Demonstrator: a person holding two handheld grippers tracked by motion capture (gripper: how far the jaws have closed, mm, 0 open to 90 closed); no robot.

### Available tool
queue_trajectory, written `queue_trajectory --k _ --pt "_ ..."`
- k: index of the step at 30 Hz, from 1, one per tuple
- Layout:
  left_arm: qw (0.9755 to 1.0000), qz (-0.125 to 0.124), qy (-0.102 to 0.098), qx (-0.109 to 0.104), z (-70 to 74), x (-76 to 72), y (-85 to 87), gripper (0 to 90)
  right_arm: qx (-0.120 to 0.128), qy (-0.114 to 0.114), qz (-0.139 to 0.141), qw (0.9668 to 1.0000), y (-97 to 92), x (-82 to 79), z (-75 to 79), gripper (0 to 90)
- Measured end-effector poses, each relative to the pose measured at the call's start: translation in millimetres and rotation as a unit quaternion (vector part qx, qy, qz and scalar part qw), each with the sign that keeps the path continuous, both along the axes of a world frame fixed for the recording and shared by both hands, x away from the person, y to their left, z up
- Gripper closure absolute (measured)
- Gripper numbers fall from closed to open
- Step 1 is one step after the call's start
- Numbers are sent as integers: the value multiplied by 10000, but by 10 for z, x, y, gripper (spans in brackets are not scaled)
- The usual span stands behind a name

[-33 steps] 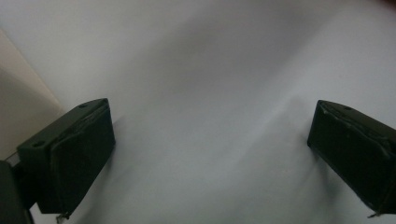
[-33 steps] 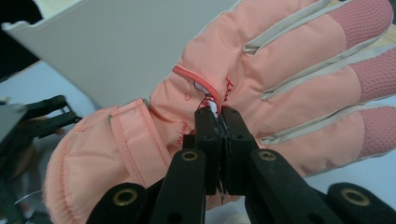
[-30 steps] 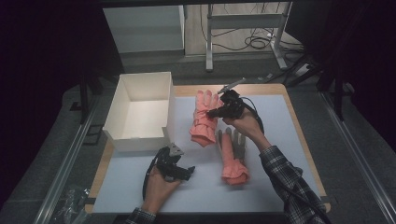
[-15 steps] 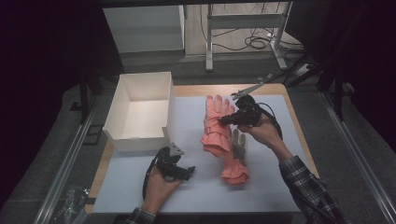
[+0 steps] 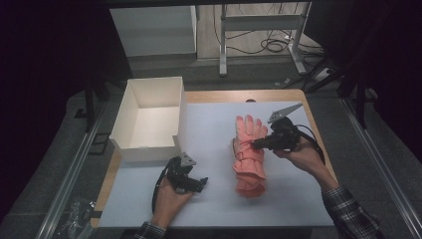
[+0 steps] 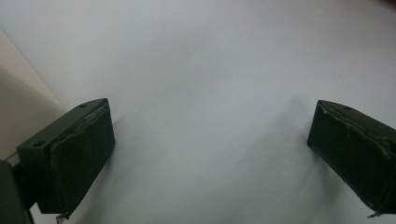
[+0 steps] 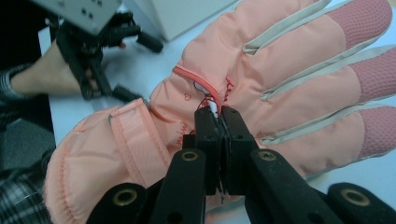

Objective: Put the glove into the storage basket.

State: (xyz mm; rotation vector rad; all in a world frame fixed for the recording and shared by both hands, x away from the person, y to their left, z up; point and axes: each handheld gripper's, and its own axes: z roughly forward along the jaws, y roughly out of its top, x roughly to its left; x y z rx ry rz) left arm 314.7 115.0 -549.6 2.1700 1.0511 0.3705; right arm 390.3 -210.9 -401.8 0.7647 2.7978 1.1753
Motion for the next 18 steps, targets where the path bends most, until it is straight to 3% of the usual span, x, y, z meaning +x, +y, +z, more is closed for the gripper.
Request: queue_trajectory --k 6,12,18 --pt "10000 -2 0 2 0 0 0 9 -120 95 60 9999 -83 -79 -157 866" --pt "10000 -1 0 -1 0 0 0 9 -298 155 291 9990 -8 -66 -337 864" --pt "10000 -2 -1 1 0 0 0 9 -458 114 258 9986 46 -37 -434 860"
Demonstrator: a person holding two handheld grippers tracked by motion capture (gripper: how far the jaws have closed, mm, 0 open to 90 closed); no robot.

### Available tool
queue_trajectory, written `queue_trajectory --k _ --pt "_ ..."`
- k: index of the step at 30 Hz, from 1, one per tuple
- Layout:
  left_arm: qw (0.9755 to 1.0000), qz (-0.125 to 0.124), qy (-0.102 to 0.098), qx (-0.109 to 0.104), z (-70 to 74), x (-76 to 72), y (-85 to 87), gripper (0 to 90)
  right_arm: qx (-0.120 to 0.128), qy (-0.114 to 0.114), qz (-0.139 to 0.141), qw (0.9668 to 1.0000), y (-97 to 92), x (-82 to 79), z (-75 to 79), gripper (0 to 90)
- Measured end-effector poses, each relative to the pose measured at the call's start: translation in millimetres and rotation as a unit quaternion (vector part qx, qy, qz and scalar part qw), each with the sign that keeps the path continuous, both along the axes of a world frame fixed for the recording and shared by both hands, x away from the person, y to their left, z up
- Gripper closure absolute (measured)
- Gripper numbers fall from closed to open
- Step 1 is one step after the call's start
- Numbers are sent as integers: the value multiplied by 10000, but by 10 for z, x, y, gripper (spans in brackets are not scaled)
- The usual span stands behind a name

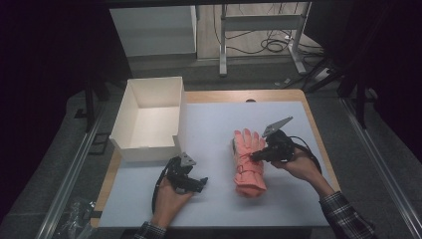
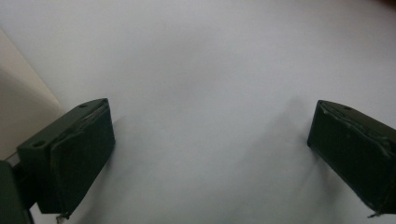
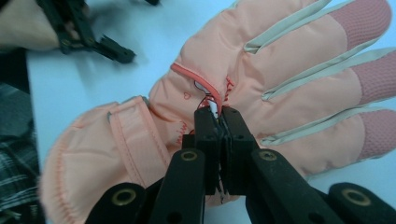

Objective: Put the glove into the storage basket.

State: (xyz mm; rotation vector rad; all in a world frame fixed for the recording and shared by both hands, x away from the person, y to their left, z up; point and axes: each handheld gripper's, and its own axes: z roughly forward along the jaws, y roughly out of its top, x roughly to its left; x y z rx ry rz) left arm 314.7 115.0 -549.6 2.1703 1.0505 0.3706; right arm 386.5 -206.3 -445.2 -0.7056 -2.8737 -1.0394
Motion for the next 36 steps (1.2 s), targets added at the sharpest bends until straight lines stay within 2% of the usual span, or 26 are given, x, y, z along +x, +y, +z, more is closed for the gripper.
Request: queue_trajectory --k 6,10,13,14,15,17,20,27,33,36 --pt "10000 3 0 0 0 0 0 9 -173 -218 21 9996 71 -16 -118 836" --pt "10000 2 4 6 1 0 0 9 -50 -223 -26 9997 63 -18 -197 803" --pt "10000 3 3 2 0 0 -1 9 -20 -253 -63 9997 44 -32 -189 774" --pt "10000 3 2 4 0 0 0 9 28 -316 -105 9994 25 -46 -157 724" --pt "10000 2 3 4 0 0 0 9 28 -316 -105 9994 25 -46 -157 724" --pt "10000 2 5 5 1 0 0 9 90 -415 -165 9990 6 -59 -115 652" --pt "10000 2 4 4 1 0 -1 9 182 -500 -264 9982 -25 -72 -66 622" --pt "10000 3 3 3 0 0 0 9 332 -794 -586 9946 -170 -119 43 582" --pt "10000 2 4 4 0 0 0 9 320 -1004 -794 9913 -316 -195 26 582" --pt "10000 -11 7 17 2 1 2 9 354 -1029 -895 9900 -393 -256 -27 593"
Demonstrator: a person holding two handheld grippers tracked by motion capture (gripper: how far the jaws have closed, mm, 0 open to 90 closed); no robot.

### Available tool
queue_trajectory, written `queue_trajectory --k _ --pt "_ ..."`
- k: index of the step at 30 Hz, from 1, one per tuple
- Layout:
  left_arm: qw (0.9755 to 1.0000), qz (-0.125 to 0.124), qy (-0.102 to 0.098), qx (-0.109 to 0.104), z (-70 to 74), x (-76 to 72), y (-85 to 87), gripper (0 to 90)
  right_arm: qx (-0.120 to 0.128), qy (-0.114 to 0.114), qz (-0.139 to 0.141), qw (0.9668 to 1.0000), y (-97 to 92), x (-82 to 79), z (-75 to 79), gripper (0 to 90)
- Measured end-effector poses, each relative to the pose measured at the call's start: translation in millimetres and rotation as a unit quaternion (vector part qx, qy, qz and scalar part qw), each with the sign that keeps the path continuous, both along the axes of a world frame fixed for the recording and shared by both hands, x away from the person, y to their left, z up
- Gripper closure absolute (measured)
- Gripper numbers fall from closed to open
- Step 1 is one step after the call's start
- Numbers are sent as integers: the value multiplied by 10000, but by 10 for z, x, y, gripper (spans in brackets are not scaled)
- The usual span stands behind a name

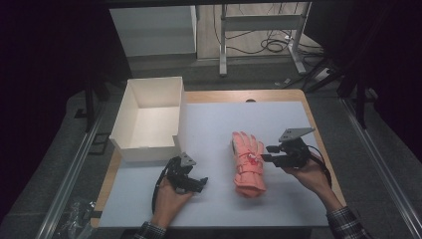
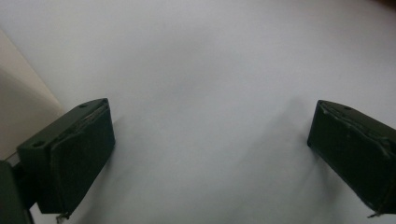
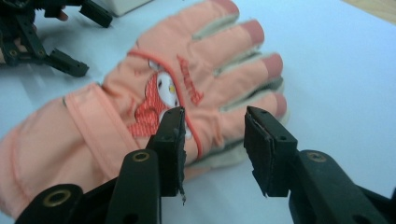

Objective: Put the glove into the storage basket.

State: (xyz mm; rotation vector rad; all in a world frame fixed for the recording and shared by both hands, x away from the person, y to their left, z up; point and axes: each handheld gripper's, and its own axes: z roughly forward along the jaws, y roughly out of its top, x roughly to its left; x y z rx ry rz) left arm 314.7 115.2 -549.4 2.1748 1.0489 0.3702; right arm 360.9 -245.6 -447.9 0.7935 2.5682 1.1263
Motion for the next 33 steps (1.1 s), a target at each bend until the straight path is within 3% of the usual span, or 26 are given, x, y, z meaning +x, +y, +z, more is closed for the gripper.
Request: queue_trajectory --k 7,11,22,33 --pt "10000 23 6 -22 -2 -2 -4 9 79 241 -78 9996 -143 -153 -243 792" --pt "10000 11 10 -10 -1 -2 -2 9 186 372 -21 9991 -176 -272 -414 862" --pt "10000 12 11 -12 -1 -2 -2 9 210 433 120 9988 -130 -462 -609 865" --pt "10000 11 10 -10 -1 -2 -1 9 240 460 202 9984 -32 -483 -682 865"
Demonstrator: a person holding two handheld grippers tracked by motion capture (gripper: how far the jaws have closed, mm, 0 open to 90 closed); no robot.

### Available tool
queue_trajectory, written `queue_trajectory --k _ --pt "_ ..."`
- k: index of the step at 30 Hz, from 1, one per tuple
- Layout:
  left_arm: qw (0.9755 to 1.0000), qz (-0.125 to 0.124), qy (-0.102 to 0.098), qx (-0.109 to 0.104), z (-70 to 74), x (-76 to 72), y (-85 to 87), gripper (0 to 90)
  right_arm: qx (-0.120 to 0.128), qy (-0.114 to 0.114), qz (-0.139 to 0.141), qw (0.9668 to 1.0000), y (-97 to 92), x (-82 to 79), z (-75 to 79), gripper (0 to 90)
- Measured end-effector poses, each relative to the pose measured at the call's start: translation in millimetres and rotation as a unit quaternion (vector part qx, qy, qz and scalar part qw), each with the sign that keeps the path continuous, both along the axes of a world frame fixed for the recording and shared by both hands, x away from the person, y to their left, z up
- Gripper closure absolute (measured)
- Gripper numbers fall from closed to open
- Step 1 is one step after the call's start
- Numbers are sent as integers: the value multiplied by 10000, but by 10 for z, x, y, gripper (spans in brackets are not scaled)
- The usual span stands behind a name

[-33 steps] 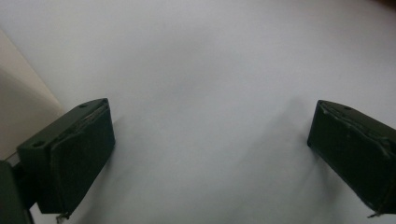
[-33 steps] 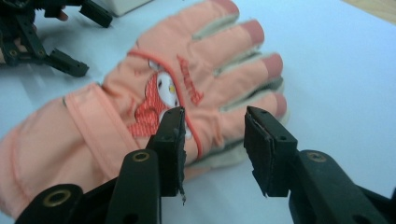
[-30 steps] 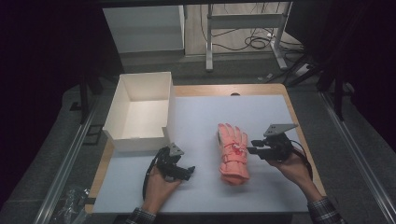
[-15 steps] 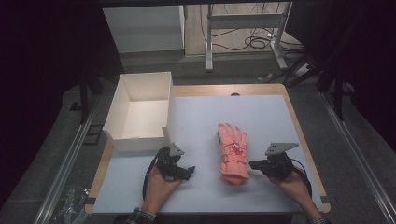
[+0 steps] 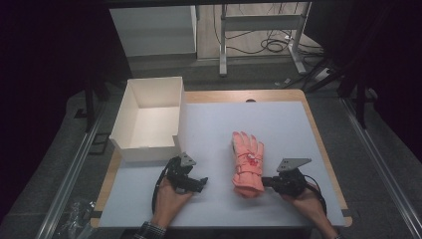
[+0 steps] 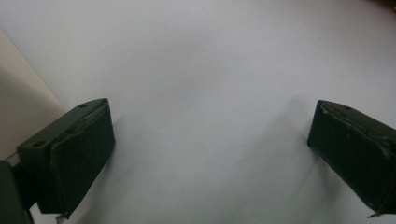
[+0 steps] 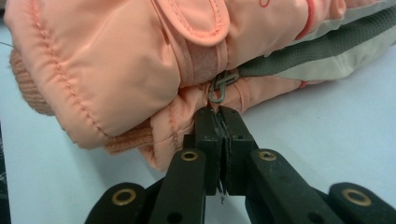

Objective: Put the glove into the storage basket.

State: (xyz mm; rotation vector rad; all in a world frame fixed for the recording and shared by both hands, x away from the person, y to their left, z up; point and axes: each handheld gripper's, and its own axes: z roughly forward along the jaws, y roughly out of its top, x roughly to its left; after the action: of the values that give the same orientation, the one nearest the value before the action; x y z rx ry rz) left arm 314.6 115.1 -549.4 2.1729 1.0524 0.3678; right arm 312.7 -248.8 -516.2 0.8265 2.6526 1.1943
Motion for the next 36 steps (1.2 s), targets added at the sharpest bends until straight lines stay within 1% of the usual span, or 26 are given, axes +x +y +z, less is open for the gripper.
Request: queue_trajectory --k 11,19,21,36 --pt "10000 -1 0 -3 0 0 0 9 56 5 141 9999 149 -9 -23 864" --pt "10000 1 -1 -4 -1 0 0 8 81 -2 222 9997 328 16 -35 859" --pt "10000 1 -1 -3 0 0 0 9 88 -1 218 9997 343 18 -37 859" --pt "10000 -2 -1 -1 0 0 0 9 91 -65 192 9998 633 94 -66 864"
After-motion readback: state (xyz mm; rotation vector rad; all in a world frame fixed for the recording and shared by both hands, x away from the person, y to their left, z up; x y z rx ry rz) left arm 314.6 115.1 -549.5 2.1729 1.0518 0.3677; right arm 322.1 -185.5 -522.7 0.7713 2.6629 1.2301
